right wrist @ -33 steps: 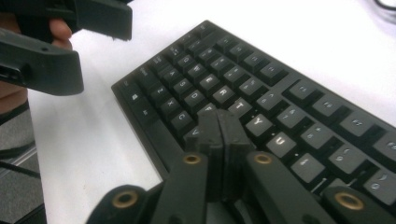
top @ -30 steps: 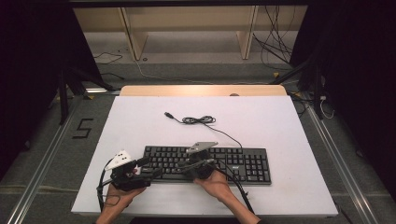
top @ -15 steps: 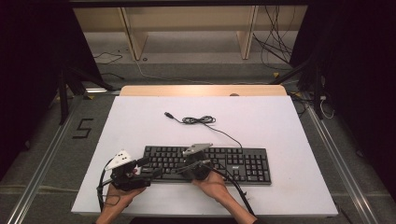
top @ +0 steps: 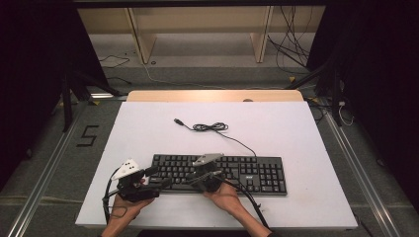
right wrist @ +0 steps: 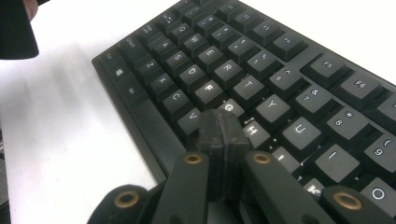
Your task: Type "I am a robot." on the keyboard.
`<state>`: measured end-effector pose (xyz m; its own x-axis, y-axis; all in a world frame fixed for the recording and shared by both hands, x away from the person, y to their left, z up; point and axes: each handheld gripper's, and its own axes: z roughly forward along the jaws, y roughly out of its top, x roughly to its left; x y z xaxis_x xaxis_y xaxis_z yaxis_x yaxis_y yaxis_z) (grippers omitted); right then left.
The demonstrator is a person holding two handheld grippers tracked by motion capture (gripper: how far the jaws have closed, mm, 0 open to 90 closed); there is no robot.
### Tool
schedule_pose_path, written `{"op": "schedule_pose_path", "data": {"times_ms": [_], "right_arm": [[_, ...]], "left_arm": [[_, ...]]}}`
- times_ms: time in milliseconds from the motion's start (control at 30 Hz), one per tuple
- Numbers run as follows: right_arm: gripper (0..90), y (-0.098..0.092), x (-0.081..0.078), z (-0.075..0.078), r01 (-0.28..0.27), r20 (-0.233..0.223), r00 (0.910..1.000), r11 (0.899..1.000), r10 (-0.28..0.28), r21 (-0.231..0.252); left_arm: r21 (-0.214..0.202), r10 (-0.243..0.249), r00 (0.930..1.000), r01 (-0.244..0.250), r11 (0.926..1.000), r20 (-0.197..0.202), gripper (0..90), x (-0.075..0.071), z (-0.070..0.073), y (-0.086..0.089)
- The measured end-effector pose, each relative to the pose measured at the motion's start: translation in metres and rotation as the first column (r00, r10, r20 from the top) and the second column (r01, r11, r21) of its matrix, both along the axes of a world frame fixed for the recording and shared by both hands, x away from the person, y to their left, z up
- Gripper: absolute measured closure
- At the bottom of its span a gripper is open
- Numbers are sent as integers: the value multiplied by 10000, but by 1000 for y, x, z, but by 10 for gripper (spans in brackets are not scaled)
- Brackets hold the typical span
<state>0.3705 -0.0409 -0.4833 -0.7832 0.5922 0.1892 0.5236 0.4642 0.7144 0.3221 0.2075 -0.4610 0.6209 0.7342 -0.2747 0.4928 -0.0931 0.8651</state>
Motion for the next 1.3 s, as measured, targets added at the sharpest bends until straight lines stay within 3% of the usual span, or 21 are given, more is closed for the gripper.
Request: {"op": "schedule_pose_path", "data": {"times_ms": [500, 633, 1033, 1167, 1300], "right_arm": [[844, -14, 3, 13, 367, -10, 9993, 9975, -367, 611], [790, -18, 5, 16, 421, 11, 9991, 9962, -423, 758], [499, -34, 10, 23, 702, -126, 9975, 9933, -693, 919], [449, -40, 12, 26, 834, -188, 9965, 9917, -819, 983], [458, -46, 13, 27, 983, -188, 9951, 9904, -970, 968]], "left_arm": [[48, -24, 10000, 24, 10000, -3, 249, 0, -1, 0], [38, -8, 10000, 8, 10000, -1, 249, 0, -1, 0], [60, -13, 10000, 13, 10000, 20, 249, 0, 0, 0], [75, -7, 10000, 7, 10000, 33, 249, 0, 0, 0], [91, 5, 10000, -5, 10000, 42, 249, 0, 0, 0]]}}
